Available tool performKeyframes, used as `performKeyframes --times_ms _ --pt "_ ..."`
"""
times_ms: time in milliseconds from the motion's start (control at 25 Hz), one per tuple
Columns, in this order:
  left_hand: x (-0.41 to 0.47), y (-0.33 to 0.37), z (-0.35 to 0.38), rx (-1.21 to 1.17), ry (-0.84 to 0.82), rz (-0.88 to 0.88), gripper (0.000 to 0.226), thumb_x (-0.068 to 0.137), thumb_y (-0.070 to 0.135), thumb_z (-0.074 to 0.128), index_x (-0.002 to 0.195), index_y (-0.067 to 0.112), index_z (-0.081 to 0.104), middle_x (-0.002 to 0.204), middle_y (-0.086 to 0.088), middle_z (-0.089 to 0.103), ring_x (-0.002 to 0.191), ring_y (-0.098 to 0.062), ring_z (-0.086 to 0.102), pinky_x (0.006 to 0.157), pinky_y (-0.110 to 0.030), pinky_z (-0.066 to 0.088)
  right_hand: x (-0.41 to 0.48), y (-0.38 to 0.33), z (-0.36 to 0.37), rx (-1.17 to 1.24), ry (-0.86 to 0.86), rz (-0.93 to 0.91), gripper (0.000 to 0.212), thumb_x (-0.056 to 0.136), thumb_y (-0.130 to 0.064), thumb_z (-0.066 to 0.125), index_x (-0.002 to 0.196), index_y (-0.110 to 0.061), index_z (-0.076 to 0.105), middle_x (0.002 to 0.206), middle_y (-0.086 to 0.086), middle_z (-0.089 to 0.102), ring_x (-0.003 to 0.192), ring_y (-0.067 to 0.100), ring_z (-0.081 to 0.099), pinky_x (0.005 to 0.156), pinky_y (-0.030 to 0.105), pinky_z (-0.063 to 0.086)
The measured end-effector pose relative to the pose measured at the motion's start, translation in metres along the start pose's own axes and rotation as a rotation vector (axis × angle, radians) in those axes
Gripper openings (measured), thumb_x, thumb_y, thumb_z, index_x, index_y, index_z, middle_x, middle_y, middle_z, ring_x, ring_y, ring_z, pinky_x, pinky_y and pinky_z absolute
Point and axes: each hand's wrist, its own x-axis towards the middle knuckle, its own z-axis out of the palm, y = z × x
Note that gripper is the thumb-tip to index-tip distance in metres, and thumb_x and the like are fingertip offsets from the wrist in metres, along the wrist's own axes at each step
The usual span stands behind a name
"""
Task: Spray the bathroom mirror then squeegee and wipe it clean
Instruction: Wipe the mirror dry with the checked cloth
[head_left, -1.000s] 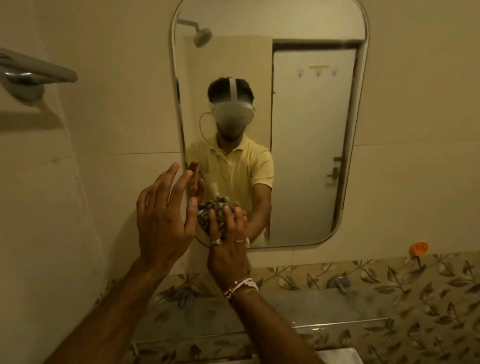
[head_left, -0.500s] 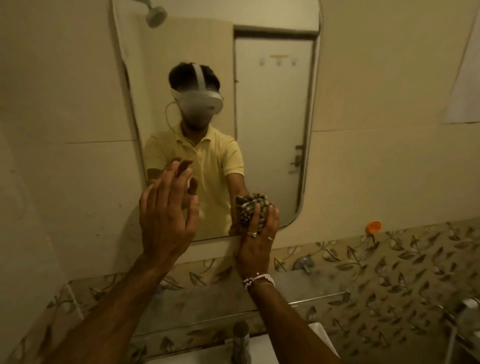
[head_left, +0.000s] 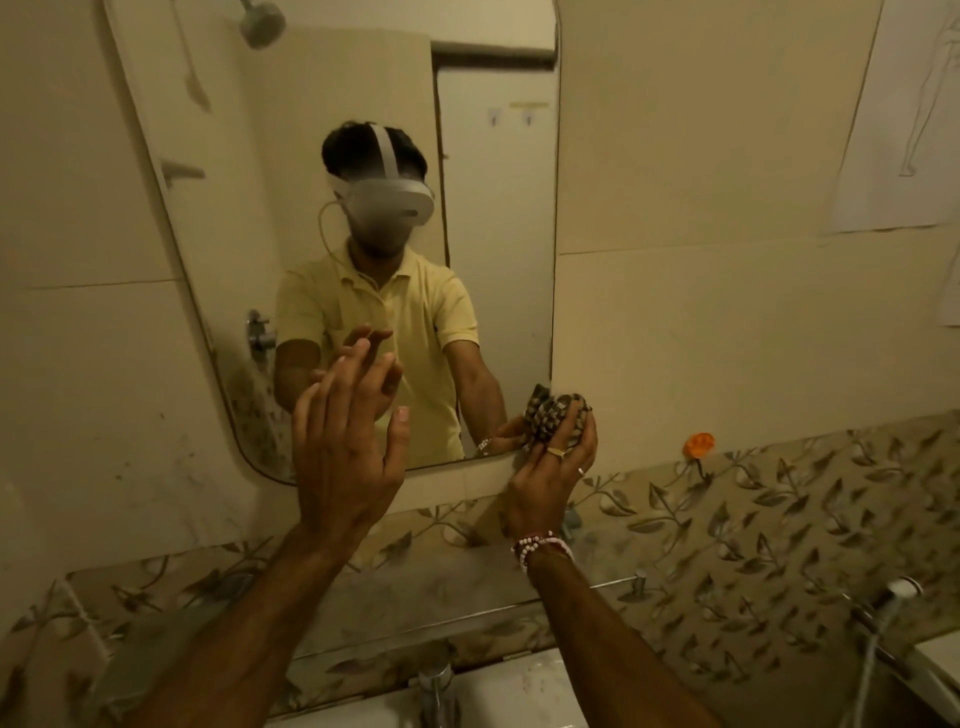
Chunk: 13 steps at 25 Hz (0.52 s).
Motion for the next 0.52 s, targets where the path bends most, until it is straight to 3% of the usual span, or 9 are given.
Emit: performKeyframes --times_ms 240,440,520 --pt "-0.013 0.030 0.008 -0.088 -0.031 0.004 0.056 0.098 0.037 0.047 0.153 0.027 0.039 0.162 0.000 0.035 0.147 -0.020 0.036 0.117 -0.046 0.028 0.003 -0.001 -0.030 0.035 -0.035 -0.029 0.068 0.095 0.001 0.041 0.156 -0.024 0.023 0.158 0.009 0.023 0.146 0.021 0.025 0.118 0.023 0.020" --pt "-0.016 0.058 0.016 -0.205 -0.082 0.016 0.054 0.098 0.036 0.047 0.150 0.022 0.044 0.161 -0.002 0.037 0.148 -0.018 0.035 0.115 -0.050 0.034 0.010 0.001 -0.064 0.007 -0.010 -0.032 0.069 0.095 -0.003 0.041 0.157 -0.026 0.022 0.159 0.004 0.020 0.147 0.022 0.024 0.120 0.036 0.024" --pt "-0.023 0.072 0.023 -0.266 -0.121 0.037 0.054 0.099 0.039 0.045 0.151 0.024 0.043 0.161 -0.001 0.037 0.148 -0.018 0.035 0.115 -0.051 0.035 0.007 0.007 -0.082 -0.025 0.022 -0.056 0.066 0.094 -0.013 0.037 0.157 -0.027 0.021 0.159 0.003 0.019 0.148 0.015 0.021 0.121 0.027 0.020"
